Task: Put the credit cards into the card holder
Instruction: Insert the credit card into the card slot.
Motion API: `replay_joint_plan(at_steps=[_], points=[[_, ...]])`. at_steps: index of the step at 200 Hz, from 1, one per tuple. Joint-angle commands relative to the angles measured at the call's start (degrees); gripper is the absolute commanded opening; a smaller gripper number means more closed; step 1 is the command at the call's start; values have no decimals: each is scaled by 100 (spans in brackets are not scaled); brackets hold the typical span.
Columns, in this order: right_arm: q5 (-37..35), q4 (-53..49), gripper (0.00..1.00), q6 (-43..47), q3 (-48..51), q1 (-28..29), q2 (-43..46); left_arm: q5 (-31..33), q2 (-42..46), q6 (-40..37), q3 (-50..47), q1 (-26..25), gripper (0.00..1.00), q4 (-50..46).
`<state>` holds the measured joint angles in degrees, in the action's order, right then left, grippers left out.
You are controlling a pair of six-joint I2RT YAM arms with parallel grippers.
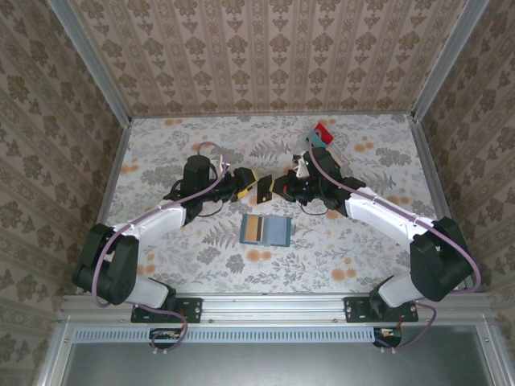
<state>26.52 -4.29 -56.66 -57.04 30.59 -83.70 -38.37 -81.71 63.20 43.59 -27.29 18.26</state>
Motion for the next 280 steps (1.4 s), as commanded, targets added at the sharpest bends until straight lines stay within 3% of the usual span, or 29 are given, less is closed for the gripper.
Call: replay_joint_plan(at_steps=[1, 82, 148, 194, 233, 280], points=[[211, 383, 0, -247, 93, -10, 166, -214, -99, 201, 1, 35, 57, 350], [304, 669, 0, -474, 90, -17, 60, -479, -237, 313, -28, 44, 43, 602], [165, 388, 0, -433, 61, -34, -157, -492, -161, 266, -84, 40, 17, 610], [125, 329, 0, -429, 59, -52, -279, -580, -91, 158, -48, 40, 10, 505], [166, 277, 7, -414, 29, -62, -357, -505, 5, 90, -92, 40, 0, 392], [-276, -521, 18, -38, -117, -36, -254, 57, 229, -234, -106, 42, 0, -521]])
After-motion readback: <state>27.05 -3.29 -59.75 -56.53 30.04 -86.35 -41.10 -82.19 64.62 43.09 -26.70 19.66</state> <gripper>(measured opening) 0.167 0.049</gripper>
